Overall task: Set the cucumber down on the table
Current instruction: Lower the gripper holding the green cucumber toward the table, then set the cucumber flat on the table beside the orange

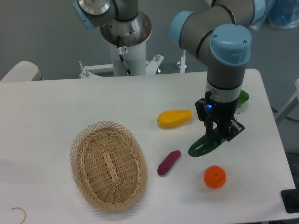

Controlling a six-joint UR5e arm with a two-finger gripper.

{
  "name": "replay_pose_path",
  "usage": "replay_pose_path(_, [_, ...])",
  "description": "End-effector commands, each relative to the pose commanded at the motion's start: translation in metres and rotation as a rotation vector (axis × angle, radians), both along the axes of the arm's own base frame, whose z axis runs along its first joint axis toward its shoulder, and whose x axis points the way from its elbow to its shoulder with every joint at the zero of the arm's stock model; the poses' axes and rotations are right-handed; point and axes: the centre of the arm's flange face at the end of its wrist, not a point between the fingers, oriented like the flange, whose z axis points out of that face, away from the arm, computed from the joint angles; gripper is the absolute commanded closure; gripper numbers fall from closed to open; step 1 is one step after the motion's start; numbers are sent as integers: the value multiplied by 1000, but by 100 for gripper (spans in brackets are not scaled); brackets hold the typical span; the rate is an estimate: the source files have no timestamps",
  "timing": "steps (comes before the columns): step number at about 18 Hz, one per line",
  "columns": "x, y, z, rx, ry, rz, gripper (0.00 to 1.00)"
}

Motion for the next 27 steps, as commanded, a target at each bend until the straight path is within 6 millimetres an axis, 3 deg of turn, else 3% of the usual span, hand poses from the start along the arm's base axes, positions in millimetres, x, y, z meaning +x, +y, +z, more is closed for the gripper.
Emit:
replay_pose_path(3, [0, 0, -1, -3, 0, 2, 72])
replay_pose_path(5, [4, -1, -16, -9, -26, 41, 72])
replay_pose_path(9, [19, 23, -34, 19, -1, 70, 72])
replay_pose_path(14, [12, 23, -48, 25, -7, 110, 72])
replay_pose_path(18, [-21, 4, -83, -33, 40, 73, 72])
replay_pose_path(21, [-33, -5, -113, -67, 70, 11, 72])
replay_pose_path(27, [-34, -43, -163, -118, 59, -112, 72])
